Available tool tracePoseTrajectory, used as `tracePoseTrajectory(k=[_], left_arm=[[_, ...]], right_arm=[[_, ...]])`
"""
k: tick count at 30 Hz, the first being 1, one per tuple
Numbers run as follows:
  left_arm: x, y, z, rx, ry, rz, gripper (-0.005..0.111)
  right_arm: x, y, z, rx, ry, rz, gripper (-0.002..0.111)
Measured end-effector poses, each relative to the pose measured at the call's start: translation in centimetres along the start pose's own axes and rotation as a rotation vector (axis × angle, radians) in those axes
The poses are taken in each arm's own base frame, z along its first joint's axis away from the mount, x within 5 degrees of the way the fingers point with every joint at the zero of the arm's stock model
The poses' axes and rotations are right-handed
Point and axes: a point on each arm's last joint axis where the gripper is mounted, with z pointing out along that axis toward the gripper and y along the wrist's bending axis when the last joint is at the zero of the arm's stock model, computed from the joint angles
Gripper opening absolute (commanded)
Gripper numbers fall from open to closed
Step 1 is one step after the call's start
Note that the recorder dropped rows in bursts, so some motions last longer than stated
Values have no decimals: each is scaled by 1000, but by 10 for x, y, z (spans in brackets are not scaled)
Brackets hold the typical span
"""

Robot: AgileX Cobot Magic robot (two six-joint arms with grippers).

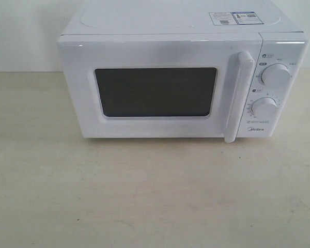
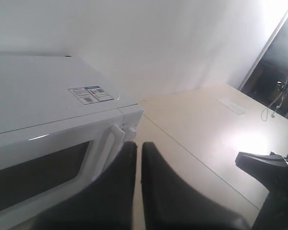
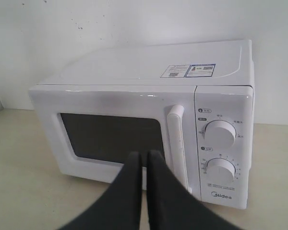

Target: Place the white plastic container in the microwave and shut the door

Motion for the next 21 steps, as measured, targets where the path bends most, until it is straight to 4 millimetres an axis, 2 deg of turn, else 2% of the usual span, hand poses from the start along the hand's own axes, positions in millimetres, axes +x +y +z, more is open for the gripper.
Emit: tracePoseTrajectory(k=[10,13,15,18,21], left_arm=[[1,0,0,4,6,2,4],[-3,0,-6,-54,15,135,4],[-7,-1,-17,-125,12,200,4],[-15,-11,-52,-269,-53,238,4],[-7,-24,-97,-411,-141,243,4]], right_arm=[[0,0,0,1,0,1,0],[0,0,0,1,0,1,0],[0,0,0,2,1,-1,0],[0,0,0,2,1,-1,0],[0,0,0,2,1,-1,0]])
